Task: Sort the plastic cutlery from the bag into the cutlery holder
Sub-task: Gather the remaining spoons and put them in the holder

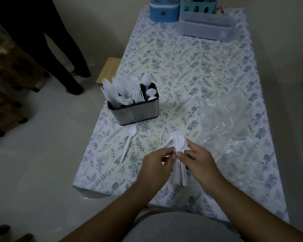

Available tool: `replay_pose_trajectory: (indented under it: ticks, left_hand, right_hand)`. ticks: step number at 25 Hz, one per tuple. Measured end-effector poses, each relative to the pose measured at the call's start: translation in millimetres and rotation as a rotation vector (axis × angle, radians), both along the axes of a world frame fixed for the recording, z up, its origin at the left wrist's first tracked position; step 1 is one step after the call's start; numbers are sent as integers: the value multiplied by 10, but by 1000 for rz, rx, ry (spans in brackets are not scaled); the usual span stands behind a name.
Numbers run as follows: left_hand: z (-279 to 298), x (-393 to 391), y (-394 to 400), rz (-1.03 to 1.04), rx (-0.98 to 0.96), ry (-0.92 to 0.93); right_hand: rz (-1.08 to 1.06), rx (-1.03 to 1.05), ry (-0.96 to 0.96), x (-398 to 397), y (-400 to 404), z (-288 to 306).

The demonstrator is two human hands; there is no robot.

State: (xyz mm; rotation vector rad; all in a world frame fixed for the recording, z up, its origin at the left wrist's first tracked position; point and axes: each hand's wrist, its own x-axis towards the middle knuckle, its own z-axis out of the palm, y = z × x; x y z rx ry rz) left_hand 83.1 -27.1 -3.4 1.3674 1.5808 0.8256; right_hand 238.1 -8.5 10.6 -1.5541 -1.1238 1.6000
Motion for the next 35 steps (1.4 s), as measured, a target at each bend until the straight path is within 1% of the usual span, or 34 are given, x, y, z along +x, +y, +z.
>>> replay_pose_trajectory:
  ticks: [2,6,8,11,13,16,21,24,26,29,30,33,35]
  left_hand:
    - [-23,-47,-8,81,-41,-85]
    - [-14,-131,43,210,-147,-222]
    - [30,-174,50,233,-180,-274]
    - [65,-252,55,222,-175,-246]
    - [95,-311,78,170,-147,-198]
    - [237,-340,105,147,-80,-113]
    - [445,-416,255,169,63,-33]
    - [606,-605,542,94,140,16]
    - [783,-723,782,44,205,2]
    - [984,-881,1152,60,272,-48]
    - [1020,-927,1260,69,299,-33]
    - [1023,-1033,1486,73,397,88]
    - [973,-1060,1571,96,437,114]
  right_hand:
    - [39,17,-24,-70,13,-13]
    - [84,63,-160,-211,28,-59]
    - [90,57,-160,-257,32,-49]
    - [80,-33,-38,-281,38,-14]
    - [62,-83,47,-301,54,28]
    - [29,-67,95,-371,101,82]
    - [78,77,82,-527,299,186]
    - [90,188,46,-638,586,324]
    - [99,278,25,-741,849,463]
    - [85,434,-47,-913,1252,624]
    - [83,476,-65,-966,1361,658]
    - [66,555,-87,-1093,1574,729]
    - [51,579,-92,-1141,1655,740]
